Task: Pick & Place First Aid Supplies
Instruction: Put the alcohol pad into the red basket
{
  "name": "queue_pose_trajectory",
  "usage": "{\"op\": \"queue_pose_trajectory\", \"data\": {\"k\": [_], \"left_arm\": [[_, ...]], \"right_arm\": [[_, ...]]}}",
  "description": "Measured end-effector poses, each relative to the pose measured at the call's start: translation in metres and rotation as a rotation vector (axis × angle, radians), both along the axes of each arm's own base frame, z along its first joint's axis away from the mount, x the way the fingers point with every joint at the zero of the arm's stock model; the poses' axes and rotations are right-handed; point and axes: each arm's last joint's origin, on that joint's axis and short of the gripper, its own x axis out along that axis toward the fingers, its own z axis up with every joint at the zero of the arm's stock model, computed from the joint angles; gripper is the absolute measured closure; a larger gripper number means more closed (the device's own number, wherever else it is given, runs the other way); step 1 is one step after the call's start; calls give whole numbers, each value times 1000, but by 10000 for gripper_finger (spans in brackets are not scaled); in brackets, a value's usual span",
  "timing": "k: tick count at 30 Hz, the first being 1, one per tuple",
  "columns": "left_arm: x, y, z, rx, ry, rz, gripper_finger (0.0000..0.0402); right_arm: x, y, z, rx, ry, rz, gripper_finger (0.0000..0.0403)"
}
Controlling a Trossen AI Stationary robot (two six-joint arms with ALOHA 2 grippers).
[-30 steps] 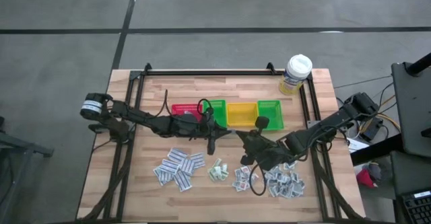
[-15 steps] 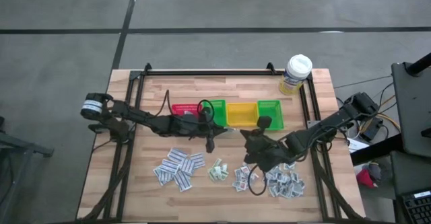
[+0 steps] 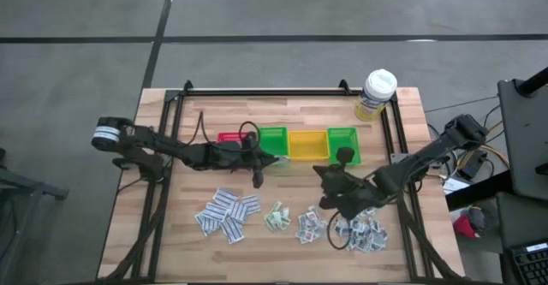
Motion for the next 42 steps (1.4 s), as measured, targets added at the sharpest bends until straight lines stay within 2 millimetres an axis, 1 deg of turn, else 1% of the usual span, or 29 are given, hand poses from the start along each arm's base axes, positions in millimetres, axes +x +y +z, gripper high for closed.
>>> {"op": "queue_pose_trajectory", "data": {"k": [9,14,19,23,29,34,42], "left_arm": [[-39,7,1,4,-35,69,401],[-58,10,0,4,-57,108,401],[-72,14,0,6,-80,146,401],[-78,16,-2,6,-83,162,401],[-84,21,-12,-9,-51,189,402],[-85,25,-14,-6,-37,206,402],[-85,27,-17,-5,-11,218,402]], "right_arm": [[-29,-9,7,99,-48,48,394],[-38,-13,10,134,-69,58,394],[-47,-18,8,145,-81,62,394],[-56,-23,5,170,-99,50,394],[-70,-28,1,208,-137,59,394],[-81,-30,2,228,-167,85,394],[-98,-40,-7,235,-188,103,394]]}}
